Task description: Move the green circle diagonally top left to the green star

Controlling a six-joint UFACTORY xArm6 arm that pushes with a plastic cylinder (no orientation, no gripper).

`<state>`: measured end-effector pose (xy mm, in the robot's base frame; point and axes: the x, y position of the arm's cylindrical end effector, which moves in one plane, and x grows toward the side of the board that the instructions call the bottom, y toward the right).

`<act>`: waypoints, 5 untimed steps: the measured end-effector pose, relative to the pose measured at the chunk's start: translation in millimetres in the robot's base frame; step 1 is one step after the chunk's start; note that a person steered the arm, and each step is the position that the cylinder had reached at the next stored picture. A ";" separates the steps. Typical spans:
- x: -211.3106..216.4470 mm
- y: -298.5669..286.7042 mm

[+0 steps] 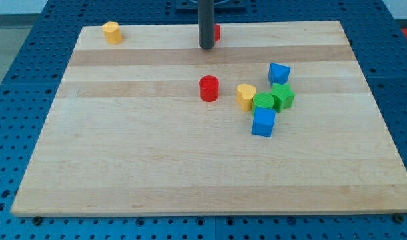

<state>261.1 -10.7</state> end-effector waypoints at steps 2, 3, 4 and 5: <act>13.3 -3.0; 31.4 -11.0; 51.4 -28.6; 72.6 -54.9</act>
<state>333.7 -65.6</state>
